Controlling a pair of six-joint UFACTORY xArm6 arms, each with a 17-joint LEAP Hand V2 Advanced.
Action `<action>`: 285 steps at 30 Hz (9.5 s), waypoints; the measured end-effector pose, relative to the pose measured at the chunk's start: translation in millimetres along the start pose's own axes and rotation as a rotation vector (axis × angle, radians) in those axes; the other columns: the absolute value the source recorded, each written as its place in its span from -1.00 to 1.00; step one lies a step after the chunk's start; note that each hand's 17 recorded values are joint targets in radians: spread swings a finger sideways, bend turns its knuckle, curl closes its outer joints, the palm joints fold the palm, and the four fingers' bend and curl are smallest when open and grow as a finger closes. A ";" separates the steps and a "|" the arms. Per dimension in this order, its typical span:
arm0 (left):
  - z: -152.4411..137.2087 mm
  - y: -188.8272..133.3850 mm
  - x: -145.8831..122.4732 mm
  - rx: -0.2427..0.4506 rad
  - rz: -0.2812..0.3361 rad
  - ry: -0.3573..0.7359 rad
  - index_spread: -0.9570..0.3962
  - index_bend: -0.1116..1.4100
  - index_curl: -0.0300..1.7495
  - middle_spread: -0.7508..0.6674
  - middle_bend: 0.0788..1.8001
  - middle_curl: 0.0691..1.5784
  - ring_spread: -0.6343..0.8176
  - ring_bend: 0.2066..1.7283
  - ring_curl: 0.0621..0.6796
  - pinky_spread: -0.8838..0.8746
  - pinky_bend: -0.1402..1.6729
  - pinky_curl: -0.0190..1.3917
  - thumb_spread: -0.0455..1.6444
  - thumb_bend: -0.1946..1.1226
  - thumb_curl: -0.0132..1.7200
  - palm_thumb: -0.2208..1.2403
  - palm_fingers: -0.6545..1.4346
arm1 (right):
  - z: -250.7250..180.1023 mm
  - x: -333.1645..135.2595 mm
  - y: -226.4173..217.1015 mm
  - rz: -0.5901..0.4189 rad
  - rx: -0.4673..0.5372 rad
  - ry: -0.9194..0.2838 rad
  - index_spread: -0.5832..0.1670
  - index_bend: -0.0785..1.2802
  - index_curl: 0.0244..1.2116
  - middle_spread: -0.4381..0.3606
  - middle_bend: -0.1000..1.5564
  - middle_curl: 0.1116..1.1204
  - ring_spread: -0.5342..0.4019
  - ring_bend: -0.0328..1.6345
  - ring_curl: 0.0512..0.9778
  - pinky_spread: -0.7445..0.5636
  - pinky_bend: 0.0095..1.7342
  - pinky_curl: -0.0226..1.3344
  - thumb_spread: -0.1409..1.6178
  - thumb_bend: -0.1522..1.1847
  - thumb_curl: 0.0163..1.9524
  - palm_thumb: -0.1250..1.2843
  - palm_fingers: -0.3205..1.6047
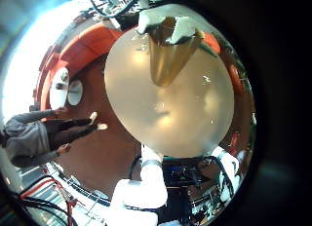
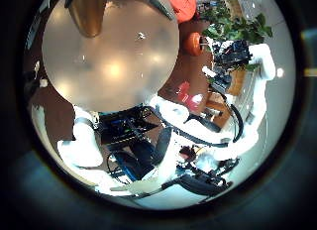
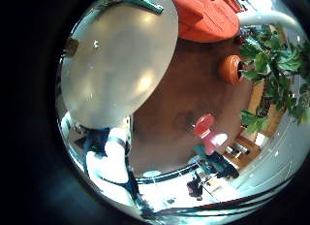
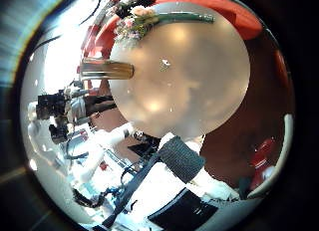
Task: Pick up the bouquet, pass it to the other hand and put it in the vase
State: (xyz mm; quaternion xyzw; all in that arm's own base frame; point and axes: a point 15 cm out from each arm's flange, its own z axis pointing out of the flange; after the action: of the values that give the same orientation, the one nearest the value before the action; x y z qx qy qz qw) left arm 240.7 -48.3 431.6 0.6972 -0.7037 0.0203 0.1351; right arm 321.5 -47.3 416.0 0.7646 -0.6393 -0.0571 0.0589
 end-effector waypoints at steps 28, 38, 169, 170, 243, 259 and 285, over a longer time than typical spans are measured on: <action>6.6 27.8 32.9 -0.118 0.186 -0.059 0.50 -0.64 -0.62 0.73 -0.85 -0.64 0.71 -0.60 -0.54 0.65 -0.62 -0.53 0.31 -0.74 -0.63 -0.38 -0.35 | 19.0 48.3 -129.4 -0.003 -0.009 -0.031 -0.13 -0.65 -0.64 0.08 -0.50 -0.49 0.29 -0.31 -0.49 0.71 -0.51 -0.52 0.44 -0.75 -0.64 0.02 -0.44; 27.5 35.0 20.4 -0.164 0.253 -0.085 0.50 -0.64 -0.62 0.73 -0.86 -0.64 0.71 -0.62 -0.55 0.65 -0.63 -0.53 0.32 -0.74 -0.64 -0.37 -0.35 | 46.3 57.4 -248.6 -0.014 0.253 -0.025 -0.17 -0.61 -0.57 -0.04 -0.51 -0.49 0.22 -0.28 -0.52 0.68 -0.52 -0.55 0.42 -0.82 -0.60 -0.12 -0.31; 23.0 59.7 -3.3 -0.093 0.318 -0.131 0.48 -0.63 -0.58 0.69 -0.86 -0.65 0.71 -0.68 -0.51 0.65 -0.64 -0.58 0.35 -0.74 -0.64 -0.34 -0.31 | 196.7 33.3 -318.0 -0.019 0.058 0.241 -0.45 -0.21 -0.24 -0.21 0.13 -0.43 -0.33 0.43 -0.47 0.14 0.18 -0.97 0.39 -0.79 -0.63 -0.39 0.26; 22.8 60.3 -3.3 -0.093 0.318 -0.131 0.48 -0.63 -0.58 0.69 -0.86 -0.65 0.71 -0.68 -0.51 0.65 -0.64 -0.58 0.35 -0.74 -0.64 -0.34 -0.31 | 197.1 33.4 -315.2 -0.018 0.048 0.240 -0.47 -0.19 -0.24 -0.25 0.14 -0.42 -0.35 0.41 -0.49 0.09 0.19 -0.98 0.39 -0.80 -0.63 -0.37 0.33; 0.6 61.9 12.2 -0.031 0.308 -0.049 0.49 -0.62 -0.57 0.65 -0.86 -0.64 0.70 -0.70 -0.54 0.64 -0.64 -0.60 0.35 -0.74 -0.64 -0.32 -0.27 | 58.9 44.3 -194.1 0.192 0.130 -0.799 -0.03 0.79 0.25 -0.22 0.77 0.21 -0.26 0.75 0.22 -0.21 0.55 -0.04 0.14 -0.85 0.02 0.49 0.40; 5.1 54.7 15.6 -0.042 0.314 -0.041 0.49 -0.62 -0.56 0.65 -0.86 -0.64 0.70 -0.70 -0.54 0.64 -0.64 -0.60 0.35 -0.74 -0.64 -0.32 -0.27 | 161.8 48.3 -177.4 0.171 -0.252 -0.222 -0.02 -0.14 -0.17 -0.01 0.19 -0.18 -0.06 0.40 -0.14 0.13 0.07 -0.34 0.30 -0.82 -0.29 0.15 -0.61; 8.6 56.1 3.8 -0.049 0.311 -0.049 0.49 -0.62 -0.56 0.65 -0.86 -0.64 0.70 -0.70 -0.53 0.64 -0.64 -0.60 0.35 -0.74 -0.63 -0.32 -0.27 | 202.5 30.1 -223.6 0.212 -0.220 -0.097 0.12 -0.42 -0.30 0.10 -0.08 -0.34 0.05 0.11 -0.34 0.35 -0.25 -0.58 0.33 -0.80 -0.46 0.18 -0.48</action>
State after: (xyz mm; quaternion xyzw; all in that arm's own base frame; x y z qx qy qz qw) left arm 184.0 -52.4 433.1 0.5767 -0.8065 0.0067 0.1302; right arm 510.9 -41.2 179.4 0.6780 -0.7085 -0.1572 0.1168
